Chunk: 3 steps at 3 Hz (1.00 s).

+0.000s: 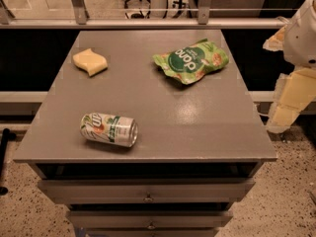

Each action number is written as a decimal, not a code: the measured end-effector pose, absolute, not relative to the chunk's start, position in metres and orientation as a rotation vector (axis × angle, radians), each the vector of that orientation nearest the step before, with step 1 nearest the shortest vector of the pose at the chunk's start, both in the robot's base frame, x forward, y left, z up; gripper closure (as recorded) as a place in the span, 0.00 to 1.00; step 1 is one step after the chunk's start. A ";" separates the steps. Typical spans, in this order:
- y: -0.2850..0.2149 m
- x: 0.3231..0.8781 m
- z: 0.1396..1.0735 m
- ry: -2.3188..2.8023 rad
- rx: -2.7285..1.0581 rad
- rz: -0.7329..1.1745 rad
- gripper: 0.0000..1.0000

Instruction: Pick green rice chip bag

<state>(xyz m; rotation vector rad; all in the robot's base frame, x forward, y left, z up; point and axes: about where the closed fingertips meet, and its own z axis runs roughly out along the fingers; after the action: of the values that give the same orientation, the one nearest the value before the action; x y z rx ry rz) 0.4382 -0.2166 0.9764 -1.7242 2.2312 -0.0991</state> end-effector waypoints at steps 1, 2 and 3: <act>-0.217 0.438 0.976 2.231 -1.724 -0.099 0.00; -0.218 0.449 0.975 2.189 -1.720 -0.115 0.00; -0.223 0.490 0.975 2.080 -1.708 -0.153 0.00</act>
Offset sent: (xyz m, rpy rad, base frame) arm 0.0472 -0.0073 -0.0104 0.0448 -0.1426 0.0702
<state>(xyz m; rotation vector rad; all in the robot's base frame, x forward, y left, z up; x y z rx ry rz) 0.4895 -0.2233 0.9746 -1.7085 2.0798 -0.1532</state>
